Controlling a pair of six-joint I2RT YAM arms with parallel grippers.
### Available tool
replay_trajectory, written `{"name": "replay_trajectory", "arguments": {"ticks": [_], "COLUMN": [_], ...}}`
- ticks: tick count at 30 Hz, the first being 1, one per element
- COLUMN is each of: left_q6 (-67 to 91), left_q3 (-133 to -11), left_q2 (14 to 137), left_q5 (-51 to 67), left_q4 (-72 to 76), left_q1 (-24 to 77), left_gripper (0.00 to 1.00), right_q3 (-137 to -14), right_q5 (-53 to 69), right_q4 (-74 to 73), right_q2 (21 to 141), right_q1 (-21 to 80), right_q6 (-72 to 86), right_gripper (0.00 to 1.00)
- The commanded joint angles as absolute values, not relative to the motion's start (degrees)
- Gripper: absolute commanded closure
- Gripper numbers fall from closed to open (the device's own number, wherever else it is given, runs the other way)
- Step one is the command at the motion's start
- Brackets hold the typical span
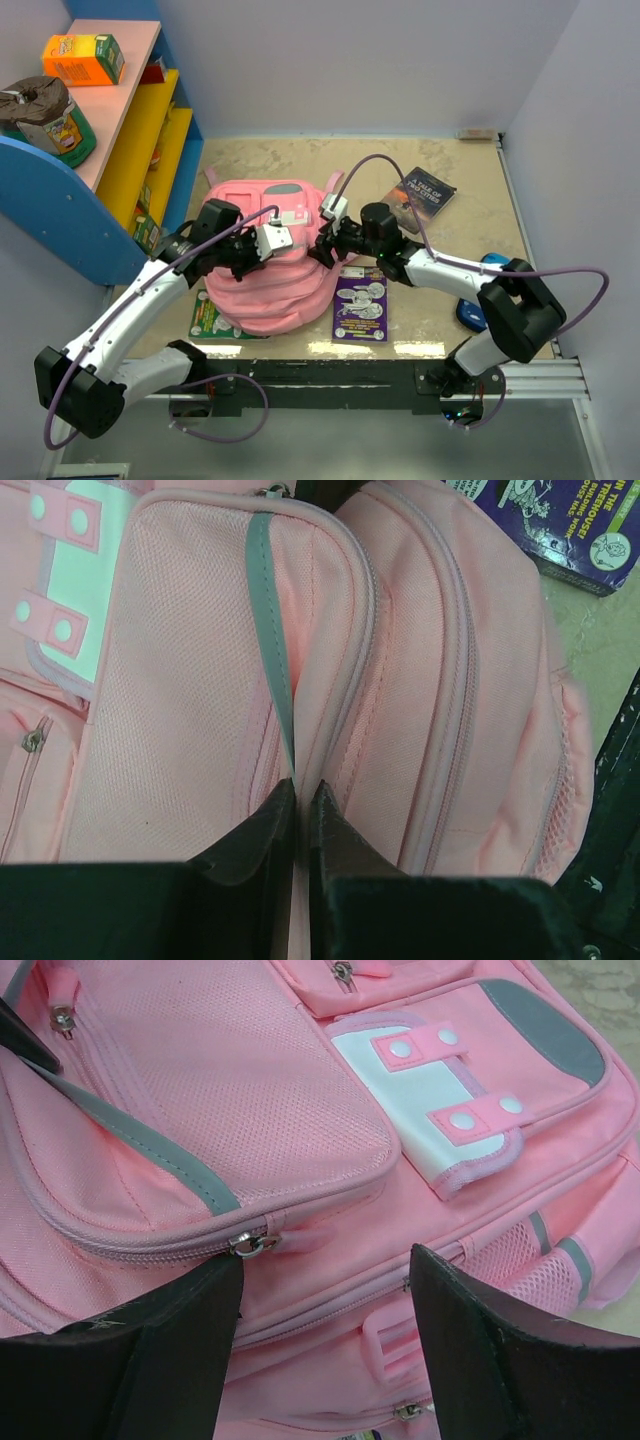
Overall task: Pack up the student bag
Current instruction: Unzip the student bag at the center of the board.
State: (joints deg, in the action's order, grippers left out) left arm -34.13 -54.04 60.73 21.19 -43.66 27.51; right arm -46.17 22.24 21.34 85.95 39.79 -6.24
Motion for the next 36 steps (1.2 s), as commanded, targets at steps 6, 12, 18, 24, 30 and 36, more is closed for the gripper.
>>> {"name": "replay_trajectory", "arguments": {"ticks": [6,12,18,24,30,36], "left_q6": [-34.3,-34.6,-35.9,-35.8,-38.8,-56.5], "left_q3": [-59.1,-59.1,-57.7,-55.8,-54.7,-59.2], "left_q2": [60.4,60.6,61.1,60.6,60.6,58.3], "left_q5": [26.1,27.1,26.2,24.0,26.4,29.8], "left_q4": [-42.8,-43.1,-43.0,-41.1,-40.5,-47.9], "left_q1": [27.3,27.3,27.2,27.2,27.2,27.2], "left_gripper": [0.91,0.92,0.93,0.94,0.94,0.99], "right_q3": [-46.2,-44.6,-43.1,-40.7,-35.2,-30.9], "right_q5": [26.8,28.2,27.4,23.7,18.0,0.7], "right_q4": [32.2,36.8,35.2,31.6,32.2,31.9], "right_q2": [90.4,91.1,87.1,81.1,74.2,63.8], "right_q1": [42.4,44.9,46.8,48.5,49.1,49.1], "right_q6": [-4.3,-3.3,-5.1,-5.5,-2.6,-0.4], "right_gripper": [0.38,0.55,0.83,1.0,1.0,0.88]}}
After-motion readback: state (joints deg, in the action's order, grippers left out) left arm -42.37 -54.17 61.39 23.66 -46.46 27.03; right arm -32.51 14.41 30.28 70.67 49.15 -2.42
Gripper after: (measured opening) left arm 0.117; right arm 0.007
